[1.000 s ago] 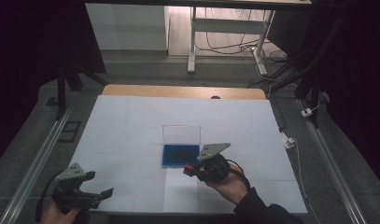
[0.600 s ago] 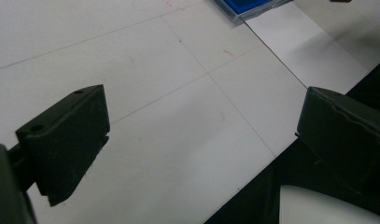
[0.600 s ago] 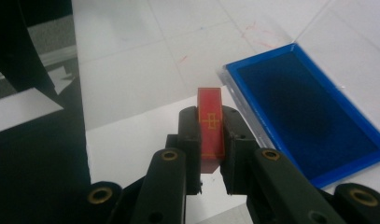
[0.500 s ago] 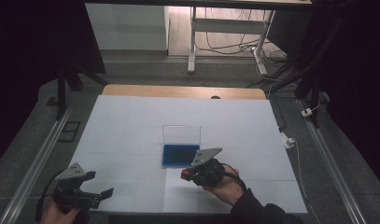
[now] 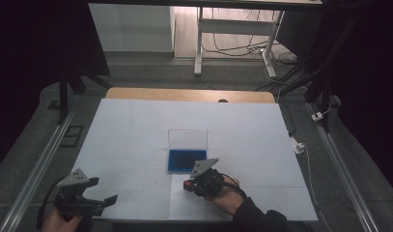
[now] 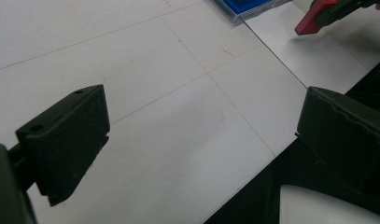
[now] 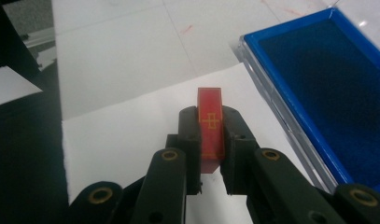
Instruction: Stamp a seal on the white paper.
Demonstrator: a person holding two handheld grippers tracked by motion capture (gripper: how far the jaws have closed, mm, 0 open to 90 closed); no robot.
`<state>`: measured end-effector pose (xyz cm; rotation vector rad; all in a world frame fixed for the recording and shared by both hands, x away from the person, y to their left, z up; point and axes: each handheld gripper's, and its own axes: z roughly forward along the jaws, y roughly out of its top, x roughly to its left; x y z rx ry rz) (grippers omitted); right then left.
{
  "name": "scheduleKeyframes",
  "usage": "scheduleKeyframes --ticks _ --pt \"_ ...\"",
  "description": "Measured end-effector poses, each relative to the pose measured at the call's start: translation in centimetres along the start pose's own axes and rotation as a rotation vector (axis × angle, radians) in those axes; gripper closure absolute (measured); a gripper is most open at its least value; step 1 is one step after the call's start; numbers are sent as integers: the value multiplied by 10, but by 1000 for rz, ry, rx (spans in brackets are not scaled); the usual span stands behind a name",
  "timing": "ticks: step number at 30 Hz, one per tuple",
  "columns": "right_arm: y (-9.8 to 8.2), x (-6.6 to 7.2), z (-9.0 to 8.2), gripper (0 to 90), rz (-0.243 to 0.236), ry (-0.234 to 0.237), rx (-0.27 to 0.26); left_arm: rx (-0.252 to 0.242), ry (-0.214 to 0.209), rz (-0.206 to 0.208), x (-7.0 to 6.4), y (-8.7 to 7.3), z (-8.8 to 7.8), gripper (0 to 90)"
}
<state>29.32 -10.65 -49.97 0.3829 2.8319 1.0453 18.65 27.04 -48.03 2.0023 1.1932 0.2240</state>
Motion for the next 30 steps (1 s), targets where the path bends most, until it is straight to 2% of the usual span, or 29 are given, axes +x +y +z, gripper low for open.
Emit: scheduleKeyframes --ticks 10,14,15,19,24,25,28,30 --pt "-3 2 10 798 -19 2 16 0 0 1 0 0 0 28" --pt "-7 1 10 801 -1 6 -3 2 1 1 0 0 0 29" --pt "-7 1 10 801 -12 2 -1 3 0 0 0 0 0 28" --pt "-7 3 10 803 -3 -3 4 5 0 1 0 0 1 29" --pt "-6 6 10 805 -14 -21 11 8 1 1 0 1 1 29" --pt "-5 7 10 804 -36 -35 19 8 1 1 -1 1 1 29" --pt "-5 12 11 805 -48 -54 22 10 2 1 0 1 1 30" --pt "-4 15 11 805 -74 -74 27 10 0 -1 0 1 1 30"
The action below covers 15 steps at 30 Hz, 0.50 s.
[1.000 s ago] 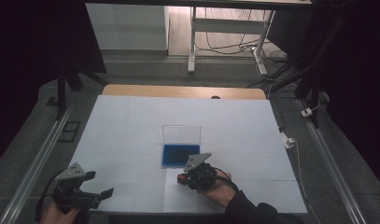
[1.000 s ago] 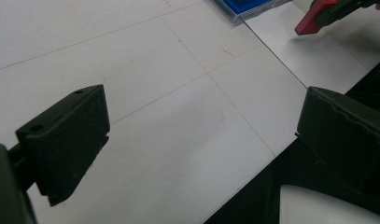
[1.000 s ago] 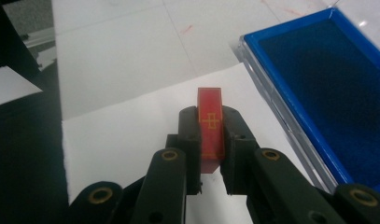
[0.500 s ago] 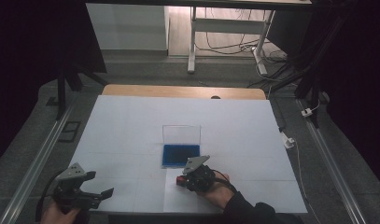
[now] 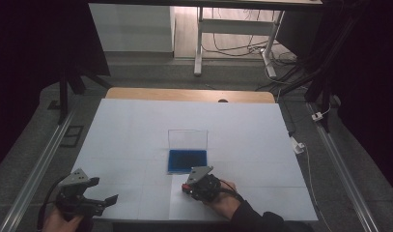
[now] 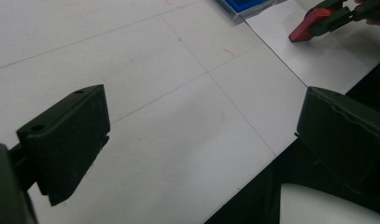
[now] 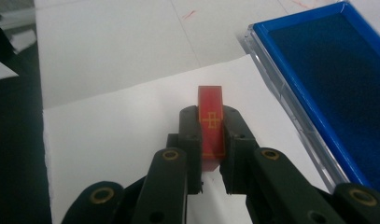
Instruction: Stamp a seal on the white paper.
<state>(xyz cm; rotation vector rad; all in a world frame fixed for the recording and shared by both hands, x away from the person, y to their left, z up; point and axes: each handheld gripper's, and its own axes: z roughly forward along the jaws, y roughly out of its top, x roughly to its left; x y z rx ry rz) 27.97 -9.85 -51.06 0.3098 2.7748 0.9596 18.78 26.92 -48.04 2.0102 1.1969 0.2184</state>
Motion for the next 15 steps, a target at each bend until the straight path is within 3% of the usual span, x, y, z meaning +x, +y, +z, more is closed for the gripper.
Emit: scheduleKeyframes --ticks 2,11,15 --pt "1 2 0 805 -10 -7 6 0 0 0 0 0 0 30" --pt "-5 -12 1 805 91 73 -24 -2 -2 -2 0 0 0 30" --pt "-5 -15 1 805 105 89 -27 -2 -2 -2 0 0 0 30"
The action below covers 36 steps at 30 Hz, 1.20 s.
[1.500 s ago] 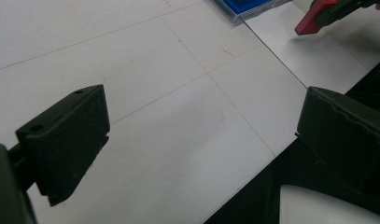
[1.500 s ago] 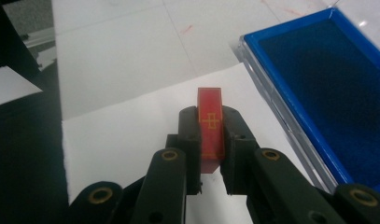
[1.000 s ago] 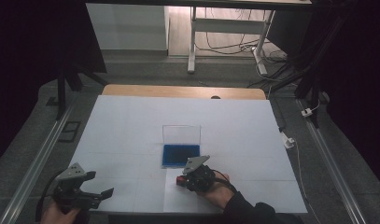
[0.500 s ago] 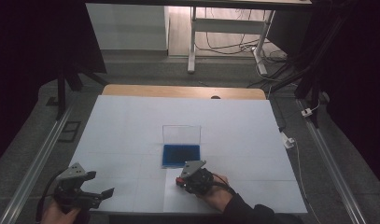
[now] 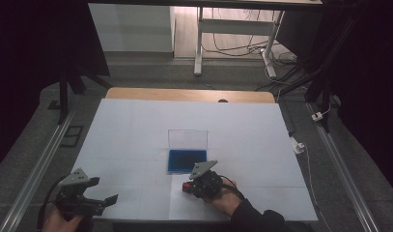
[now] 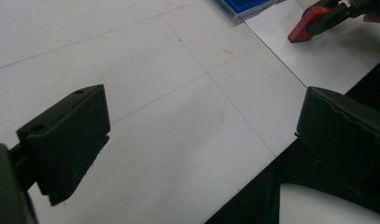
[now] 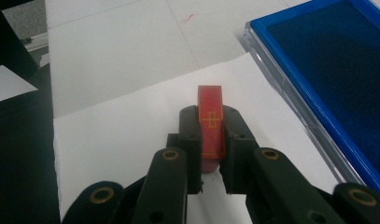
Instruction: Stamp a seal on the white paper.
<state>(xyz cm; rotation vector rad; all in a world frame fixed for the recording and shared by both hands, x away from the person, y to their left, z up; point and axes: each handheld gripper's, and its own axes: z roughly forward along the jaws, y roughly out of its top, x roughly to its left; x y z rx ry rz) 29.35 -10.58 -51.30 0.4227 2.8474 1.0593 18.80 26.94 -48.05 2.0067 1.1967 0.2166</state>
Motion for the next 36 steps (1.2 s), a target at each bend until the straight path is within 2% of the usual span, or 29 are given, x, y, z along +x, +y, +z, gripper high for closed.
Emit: scheduleKeyframes --ticks 7,9,13,16,20,24,32,36 --pt "3 9 0 804 -72 -60 27 2 2 3 0 0 0 31" --pt "3 10 0 804 -70 -63 29 2 1 3 0 0 0 30" --pt "1 2 0 804 -17 -14 4 -2 -2 -2 1 0 0 31" --pt "0 -1 0 804 15 2 -3 -3 -4 -2 1 0 0 31" --pt "1 2 0 803 -21 -16 5 -4 -5 -2 1 0 0 31" --pt "3 4 0 800 -35 -26 22 -6 -7 -3 1 0 -1 31" --pt "5 3 -1 797 -33 -25 29 -7 -7 -6 2 0 -1 31" --pt "5 3 -2 797 -8 -11 13 -8 -8 -9 2 0 -1 31"
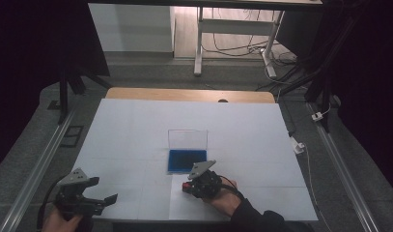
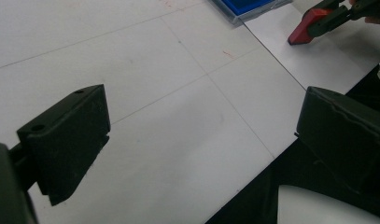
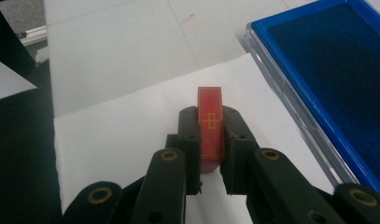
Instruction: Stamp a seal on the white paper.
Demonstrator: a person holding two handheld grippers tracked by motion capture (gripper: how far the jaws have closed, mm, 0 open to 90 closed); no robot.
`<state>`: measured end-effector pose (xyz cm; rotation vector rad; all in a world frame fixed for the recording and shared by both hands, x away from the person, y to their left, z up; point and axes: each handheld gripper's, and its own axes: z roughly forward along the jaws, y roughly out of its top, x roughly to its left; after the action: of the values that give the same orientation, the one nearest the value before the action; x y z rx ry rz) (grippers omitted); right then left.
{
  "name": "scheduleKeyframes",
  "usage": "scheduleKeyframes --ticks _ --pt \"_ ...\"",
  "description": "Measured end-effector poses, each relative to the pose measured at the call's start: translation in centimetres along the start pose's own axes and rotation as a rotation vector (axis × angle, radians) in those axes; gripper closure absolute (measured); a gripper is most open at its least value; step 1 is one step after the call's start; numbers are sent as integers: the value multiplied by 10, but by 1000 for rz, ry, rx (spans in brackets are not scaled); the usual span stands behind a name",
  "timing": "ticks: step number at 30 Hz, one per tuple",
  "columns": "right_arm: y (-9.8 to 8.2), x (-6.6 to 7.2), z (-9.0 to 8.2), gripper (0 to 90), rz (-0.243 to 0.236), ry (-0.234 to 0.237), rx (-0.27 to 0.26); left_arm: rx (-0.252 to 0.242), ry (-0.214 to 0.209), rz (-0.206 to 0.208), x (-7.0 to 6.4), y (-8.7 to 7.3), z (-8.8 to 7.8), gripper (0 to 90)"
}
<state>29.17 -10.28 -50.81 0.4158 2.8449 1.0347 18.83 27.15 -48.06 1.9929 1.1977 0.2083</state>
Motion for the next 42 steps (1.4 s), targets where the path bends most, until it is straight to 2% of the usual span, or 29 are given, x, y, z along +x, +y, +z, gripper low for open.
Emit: scheduleKeyframes --ticks 6,22,30,42 --pt "4 0 -8 797 -10 -9 -31 1 0 1 0 0 0 31" --pt "6 -9 -25 797 28 -25 -77 4 2 6 0 0 0 34" --pt "7 -14 -31 797 62 -19 -105 10 -1 17 -1 1 1 37" --pt "11 -20 -39 797 69 -32 -129 24 -4 34 -3 1 3 42"
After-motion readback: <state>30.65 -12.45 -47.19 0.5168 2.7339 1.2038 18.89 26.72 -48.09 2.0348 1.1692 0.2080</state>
